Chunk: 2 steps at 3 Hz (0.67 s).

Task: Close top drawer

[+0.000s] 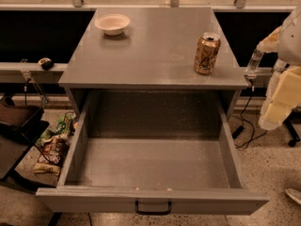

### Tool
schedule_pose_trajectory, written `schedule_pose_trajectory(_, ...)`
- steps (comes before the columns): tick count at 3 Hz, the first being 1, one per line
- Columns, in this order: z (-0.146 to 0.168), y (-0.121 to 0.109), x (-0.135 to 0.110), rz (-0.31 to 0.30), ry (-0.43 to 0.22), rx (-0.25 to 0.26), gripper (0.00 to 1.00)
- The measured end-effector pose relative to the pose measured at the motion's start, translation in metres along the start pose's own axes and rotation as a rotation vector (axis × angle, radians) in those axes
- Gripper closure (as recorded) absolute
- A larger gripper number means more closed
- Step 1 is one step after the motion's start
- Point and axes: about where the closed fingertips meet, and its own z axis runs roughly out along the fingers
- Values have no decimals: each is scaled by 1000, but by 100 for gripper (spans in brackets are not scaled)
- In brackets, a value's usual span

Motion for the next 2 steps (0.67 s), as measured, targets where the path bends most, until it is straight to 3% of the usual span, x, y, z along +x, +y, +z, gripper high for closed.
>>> schedule_pose_trajectory(1, 0, 2, 1, 6, 1, 6, 0)
schedule_pose_trajectory(2, 3, 31, 11, 35, 33, 30, 0)
